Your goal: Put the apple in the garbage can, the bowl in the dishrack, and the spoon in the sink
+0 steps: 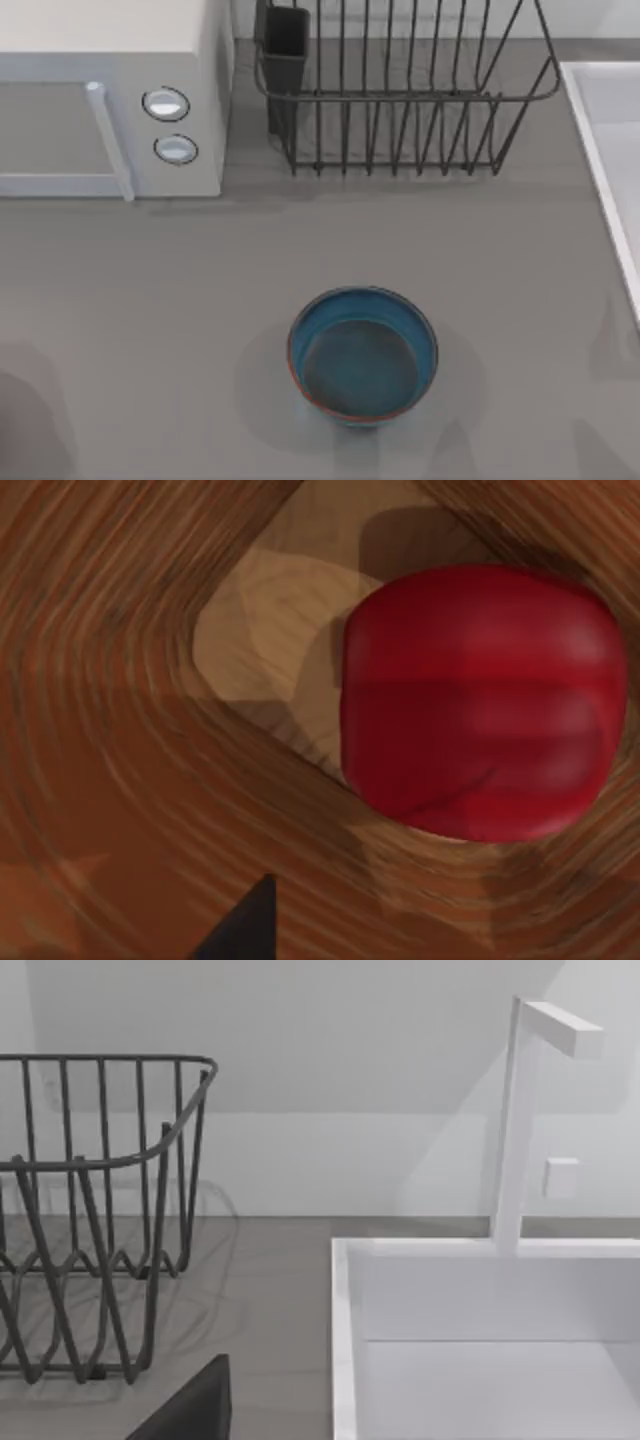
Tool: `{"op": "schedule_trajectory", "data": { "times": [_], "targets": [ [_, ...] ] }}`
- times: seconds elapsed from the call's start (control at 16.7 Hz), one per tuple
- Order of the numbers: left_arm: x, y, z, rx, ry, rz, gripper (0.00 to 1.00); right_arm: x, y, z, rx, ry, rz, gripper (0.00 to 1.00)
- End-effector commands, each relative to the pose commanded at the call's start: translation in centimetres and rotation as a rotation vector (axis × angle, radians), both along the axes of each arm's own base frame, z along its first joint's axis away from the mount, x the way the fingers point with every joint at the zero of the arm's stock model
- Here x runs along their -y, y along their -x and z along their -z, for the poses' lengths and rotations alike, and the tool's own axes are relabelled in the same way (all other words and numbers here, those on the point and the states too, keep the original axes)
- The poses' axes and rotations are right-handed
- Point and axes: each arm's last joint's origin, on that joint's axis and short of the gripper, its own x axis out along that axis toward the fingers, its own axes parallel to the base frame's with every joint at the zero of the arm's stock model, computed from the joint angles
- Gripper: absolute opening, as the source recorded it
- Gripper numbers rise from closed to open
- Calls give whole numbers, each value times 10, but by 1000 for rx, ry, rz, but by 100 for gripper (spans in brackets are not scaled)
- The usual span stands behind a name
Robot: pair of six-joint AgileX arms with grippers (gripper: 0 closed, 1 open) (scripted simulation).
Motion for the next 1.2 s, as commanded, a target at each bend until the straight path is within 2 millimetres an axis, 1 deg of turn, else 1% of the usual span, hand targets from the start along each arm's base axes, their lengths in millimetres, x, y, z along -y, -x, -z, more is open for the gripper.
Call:
{"op": "schedule_trajectory", "data": {
  "times": [0.48, 0.6, 0.78, 0.9, 0.96, 1.08, 1.2],
  "targets": [
    [0, 0, 0, 0, -1, 1, 100, 0, 0, 0, 0, 0, 0, 100],
    [8, 2, 3, 6, -26, 48, 100, 0, 0, 0, 0, 0, 0, 100],
    [31, 11, 13, 71, -99, 218, 100, 0, 0, 0, 0, 0, 0, 100],
    [48, 19, 15, 174, -195, 368, 100, 0, 0, 0, 0, 0, 0, 100],
    [56, 23, 11, 246, -264, 435, 100, 0, 0, 0, 0, 0, 0, 100],
    [70, 32, -1, 421, -430, 546, 100, 0, 0, 0, 0, 0, 0, 100],
    [84, 47, -14, 640, -618, 636, 100, 0, 0, 0, 0, 0, 0, 100]
  ]
}}
